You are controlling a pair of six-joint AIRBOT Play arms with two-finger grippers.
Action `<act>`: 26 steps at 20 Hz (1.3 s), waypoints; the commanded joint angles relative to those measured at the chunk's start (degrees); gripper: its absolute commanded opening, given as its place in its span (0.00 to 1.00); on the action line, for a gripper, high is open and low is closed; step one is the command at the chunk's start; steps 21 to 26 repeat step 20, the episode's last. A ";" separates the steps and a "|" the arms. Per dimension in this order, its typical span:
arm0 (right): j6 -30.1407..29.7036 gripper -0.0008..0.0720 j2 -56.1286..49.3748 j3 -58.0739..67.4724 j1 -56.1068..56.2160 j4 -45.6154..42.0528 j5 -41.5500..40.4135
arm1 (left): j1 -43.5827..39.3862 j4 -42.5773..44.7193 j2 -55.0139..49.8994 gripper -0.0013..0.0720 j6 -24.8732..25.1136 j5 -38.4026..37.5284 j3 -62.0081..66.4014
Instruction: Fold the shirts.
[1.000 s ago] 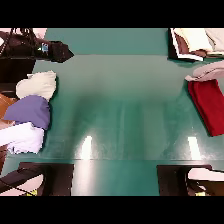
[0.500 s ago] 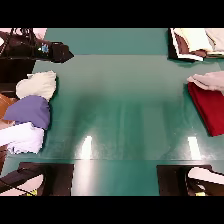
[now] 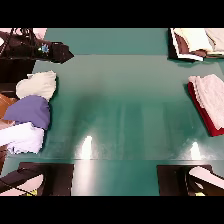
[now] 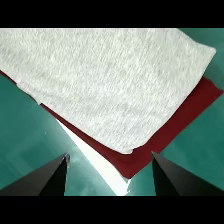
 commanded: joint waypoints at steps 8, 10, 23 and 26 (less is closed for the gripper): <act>-0.07 0.65 13.77 -2.16 28.68 14.40 -10.80 | 0.00 0.00 -0.04 0.05 -0.02 1.22 0.00; -0.11 0.53 15.10 -2.16 37.42 14.14 -13.88 | 0.00 0.00 -0.04 0.05 -0.02 2.14 0.00; -0.17 0.03 16.04 -2.05 53.07 13.31 -19.12 | 0.00 0.00 -0.04 0.05 -0.02 3.23 0.00; -0.17 0.03 16.04 -2.05 53.07 13.31 -19.12 | 0.00 0.00 -0.04 0.05 -0.02 3.23 0.00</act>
